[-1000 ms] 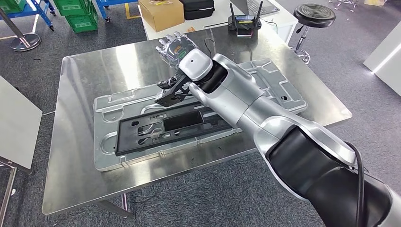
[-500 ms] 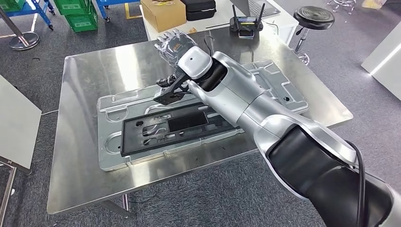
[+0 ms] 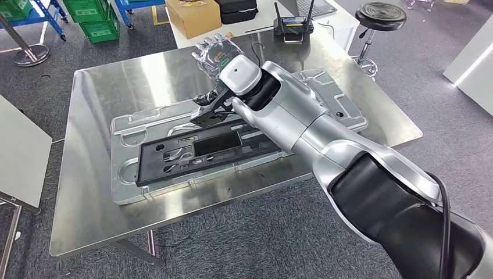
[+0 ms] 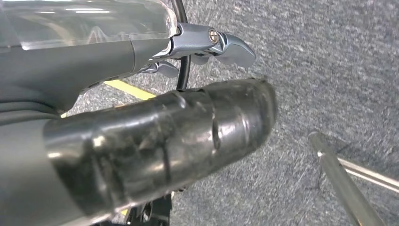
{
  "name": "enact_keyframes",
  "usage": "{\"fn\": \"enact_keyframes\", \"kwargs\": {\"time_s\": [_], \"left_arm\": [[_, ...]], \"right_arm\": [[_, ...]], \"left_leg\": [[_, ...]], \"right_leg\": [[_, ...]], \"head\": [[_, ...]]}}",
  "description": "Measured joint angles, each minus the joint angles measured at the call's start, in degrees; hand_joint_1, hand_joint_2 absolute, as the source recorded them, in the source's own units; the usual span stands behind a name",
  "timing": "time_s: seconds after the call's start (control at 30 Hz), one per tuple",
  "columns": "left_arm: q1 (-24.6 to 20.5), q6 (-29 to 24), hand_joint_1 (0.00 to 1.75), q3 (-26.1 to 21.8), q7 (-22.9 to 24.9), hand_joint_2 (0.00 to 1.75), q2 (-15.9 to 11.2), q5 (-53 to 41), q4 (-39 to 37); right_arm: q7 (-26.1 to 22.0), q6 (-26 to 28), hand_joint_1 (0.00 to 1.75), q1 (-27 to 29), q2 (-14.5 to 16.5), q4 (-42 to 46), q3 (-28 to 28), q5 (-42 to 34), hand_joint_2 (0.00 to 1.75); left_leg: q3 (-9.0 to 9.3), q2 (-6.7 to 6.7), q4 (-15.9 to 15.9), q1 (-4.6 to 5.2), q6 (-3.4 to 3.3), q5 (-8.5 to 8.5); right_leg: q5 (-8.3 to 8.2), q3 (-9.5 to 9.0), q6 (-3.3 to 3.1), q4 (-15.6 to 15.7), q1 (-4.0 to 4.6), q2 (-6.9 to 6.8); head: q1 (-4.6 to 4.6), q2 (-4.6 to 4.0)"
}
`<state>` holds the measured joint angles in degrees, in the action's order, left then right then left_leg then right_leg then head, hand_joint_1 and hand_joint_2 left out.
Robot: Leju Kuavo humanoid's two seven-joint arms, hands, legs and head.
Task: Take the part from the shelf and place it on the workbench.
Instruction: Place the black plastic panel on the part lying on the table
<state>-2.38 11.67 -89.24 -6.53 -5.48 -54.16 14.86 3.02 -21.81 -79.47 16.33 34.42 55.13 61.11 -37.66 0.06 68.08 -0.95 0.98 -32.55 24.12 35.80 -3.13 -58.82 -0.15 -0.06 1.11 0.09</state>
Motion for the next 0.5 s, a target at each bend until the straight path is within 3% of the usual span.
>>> {"fn": "enact_keyframes", "kwargs": {"time_s": [0.07,0.1,0.13,0.17,0.23,0.27,0.37,0.4,0.43,0.5], "left_arm": [[0.0,0.0,0.00,0.0,0.1,0.00,0.0,0.0,0.0],[0.0,0.1,0.00,0.0,0.1,0.00,0.0,0.0,0.0],[0.0,0.1,0.00,0.0,0.2,0.00,0.0,0.0,0.0],[-0.1,0.1,0.00,0.0,0.2,0.00,0.0,0.0,0.0],[-0.3,0.0,0.00,0.0,0.3,0.00,0.0,0.0,0.0],[-0.3,0.0,0.00,0.0,0.4,0.00,0.0,0.0,0.0],[-0.2,0.0,0.00,0.0,0.5,0.00,0.0,-0.1,0.0],[-0.3,0.0,0.00,0.0,0.5,0.00,0.0,0.0,0.0],[-0.3,0.0,0.00,0.0,0.4,0.00,0.0,0.0,0.0],[-0.3,0.0,0.00,0.0,0.4,0.00,-0.1,0.0,0.0]], "right_arm": [[0.0,0.0,0.00,0.0,0.0,0.0,0.0,0.0,0.00],[0.0,-0.1,0.00,0.0,0.0,0.0,0.0,0.0,0.00],[0.0,-0.1,0.00,0.0,0.0,0.0,0.0,0.0,0.00],[0.0,-0.1,0.00,-0.1,0.0,0.0,0.0,0.0,0.00],[0.1,0.0,0.00,-0.2,0.0,0.1,0.0,0.0,0.00],[0.1,0.0,0.00,-0.3,0.0,0.1,0.0,0.0,0.00],[0.1,-0.1,0.00,-0.4,-0.2,0.1,0.0,0.0,0.00],[0.0,-0.2,0.00,-0.4,-0.4,0.1,0.0,-0.1,0.00],[0.0,-0.3,0.00,-0.4,-0.6,0.2,0.0,-0.1,0.00],[-0.1,-0.7,0.00,-0.4,-1.0,0.4,0.0,-0.3,0.00]], "left_leg": [[-1.31,0.00,5.3,-0.19,0.34,-2.41],[-0.69,0.01,5.3,-0.31,0.46,-1.95],[0.89,0.01,3.4,-0.45,0.55,-0.61],[3.46,0.01,-0.3,-0.62,0.65,0.97],[8.01,-0.21,-7.5,-0.59,0.63,2.60],[9.07,-0.35,-9.7,-0.46,0.48,2.76],[8.34,-0.40,-10.3,-0.06,-0.61,3.62],[7.92,-0.27,-10.3,-0.03,-1.13,4.19],[7.33,-0.12,-10.4,-0.04,-1.64,4.84],[5.91,0.07,-10.4,0.18,-2.34,6.09]], "right_leg": [[-0.73,0.97,0.04,-0.1,0.12,-0.03],[-1.13,1.50,0.14,-0.1,0.14,-0.03],[-1.50,2.01,0.29,-0.2,0.13,-0.02],[-1.86,2.47,0.52,-0.4,0.10,0.00],[-2.56,3.21,1.18,-0.6,0.16,0.06],[-2.94,3.43,1.53,-0.7,0.19,0.09],[-3.84,3.85,2.47,-0.7,0.03,0.19],[-2.86,4.30,2.70,-1.4,-0.07,0.22],[-0.85,4.99,2.89,-3.1,-0.12,0.24],[5.03,6.89,3.01,-9.2,-0.17,0.21]], "head": [[0.00,0.00],[0.00,0.00],[0.01,0.00],[0.01,0.00],[-0.02,0.00],[-0.02,0.00],[-0.05,0.00],[-0.07,0.00],[-0.07,0.00],[-0.07,0.00]]}}
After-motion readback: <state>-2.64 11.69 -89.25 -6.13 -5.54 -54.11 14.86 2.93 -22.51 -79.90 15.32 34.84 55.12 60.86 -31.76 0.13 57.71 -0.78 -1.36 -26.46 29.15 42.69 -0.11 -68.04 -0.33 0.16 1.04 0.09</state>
